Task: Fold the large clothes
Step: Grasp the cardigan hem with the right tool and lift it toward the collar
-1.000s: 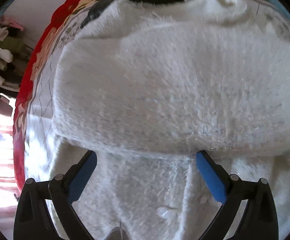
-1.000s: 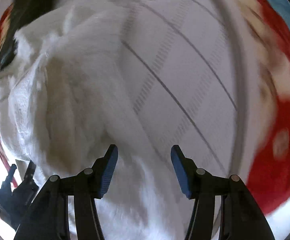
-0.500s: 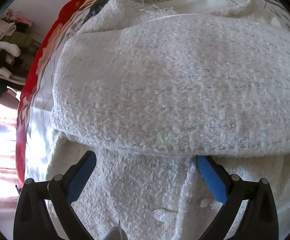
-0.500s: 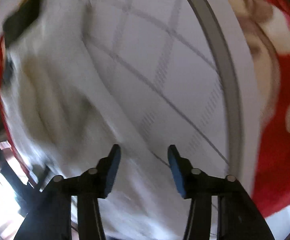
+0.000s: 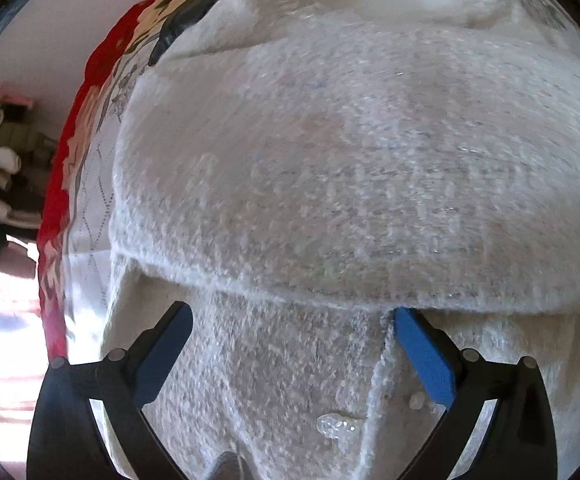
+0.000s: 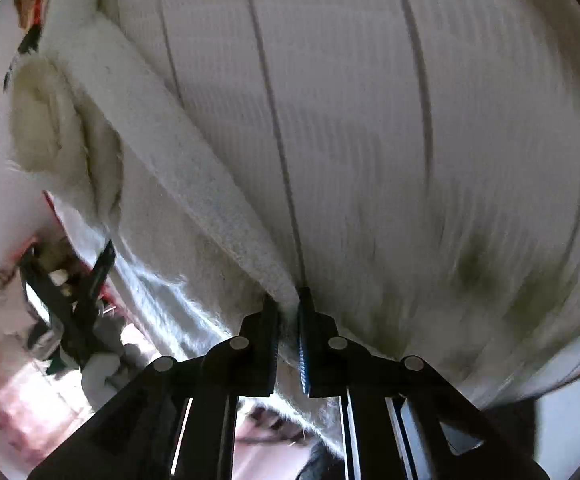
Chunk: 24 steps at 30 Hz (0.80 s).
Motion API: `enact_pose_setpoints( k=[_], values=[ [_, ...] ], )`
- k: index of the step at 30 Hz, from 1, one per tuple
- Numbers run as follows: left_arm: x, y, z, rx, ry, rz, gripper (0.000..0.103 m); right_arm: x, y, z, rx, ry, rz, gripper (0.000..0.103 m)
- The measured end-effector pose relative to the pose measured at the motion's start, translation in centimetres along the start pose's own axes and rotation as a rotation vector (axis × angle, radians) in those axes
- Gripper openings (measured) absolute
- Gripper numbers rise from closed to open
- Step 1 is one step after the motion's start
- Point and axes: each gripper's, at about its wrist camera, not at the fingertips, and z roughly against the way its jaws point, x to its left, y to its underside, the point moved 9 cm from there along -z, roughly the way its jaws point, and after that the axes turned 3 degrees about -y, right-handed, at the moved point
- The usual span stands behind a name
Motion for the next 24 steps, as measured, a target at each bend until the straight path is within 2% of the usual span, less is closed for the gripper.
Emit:
enact_pose_setpoints(
  k=[3, 4, 5, 6, 7, 8, 10, 12, 14, 16, 17, 19, 21, 22, 24],
  values=[
    [0.8, 1.1, -0.3, 0.004, 0.000, -0.006, 0.103, -3.2, 0.3, 0.5, 0.022, 0.072, -0.071, 0.005],
    [1.0, 1.3, -0.3, 0.006, 0.003, 0.000, 0.103, -3.3, 0.4, 0.8, 0.037, 0.079, -0.098, 0.007],
    [1.1, 1.4, -0.3, 0.006, 0.005, 0.007, 0.103, -3.2, 0.4, 1.6, 0.047, 0.118, -0.101, 0.016],
    [1.1, 1.3, -0.4, 0.007, 0.007, 0.012, 0.103, -2.4, 0.1, 2.8, 0.046, 0.210, -0.046, 0.022],
    [1.1, 1.3, -0.4, 0.009, 0.009, 0.020, 0.103, -1.0, -0.8, 4.6, 0.008, 0.320, 0.049, 0.028],
    [1.1, 1.3, -0.5, 0.009, 0.012, 0.029, 0.103, 0.7, -2.0, 6.4, -0.049, 0.374, 0.132, 0.031],
    [1.1, 1.2, -0.8, 0.005, 0.014, 0.043, 0.103, 4.0, -4.1, 8.1, -0.122, 0.404, 0.241, 0.035],
    [1.1, 1.2, -0.9, 0.001, 0.017, 0.063, 0.103, 7.6, -7.9, 9.2, -0.180, 0.425, 0.351, 0.035],
    [1.1, 1.4, -1.0, -0.002, 0.017, 0.082, 0.103, 10.0, -11.4, 9.2, -0.197, 0.444, 0.429, 0.035],
    [1.1, 1.5, -1.0, -0.005, 0.013, 0.100, 0.103, 10.8, -13.7, 9.1, -0.199, 0.501, 0.488, 0.034],
    [1.0, 1.5, -1.0, -0.006, 0.012, 0.112, 0.103, 10.5, -15.1, 9.9, -0.234, 0.534, 0.487, 0.033],
    [1.0, 1.6, -1.0, -0.004, 0.010, 0.129, 0.103, 8.7, -16.6, 11.0, -0.248, 0.507, 0.405, 0.030],
    [1.0, 1.7, -1.1, -0.003, -0.002, 0.150, 0.103, 6.8, -18.2, 12.3, -0.257, 0.388, 0.295, 0.030],
    [1.3, 1.7, -1.2, -0.001, -0.007, 0.162, 0.103, 6.4, -18.8, 12.8, -0.250, 0.366, 0.290, 0.030],
    [1.3, 1.8, -1.1, 0.004, -0.021, 0.185, 0.103, 6.6, -19.6, 13.5, -0.220, 0.400, 0.337, 0.030]
  ],
)
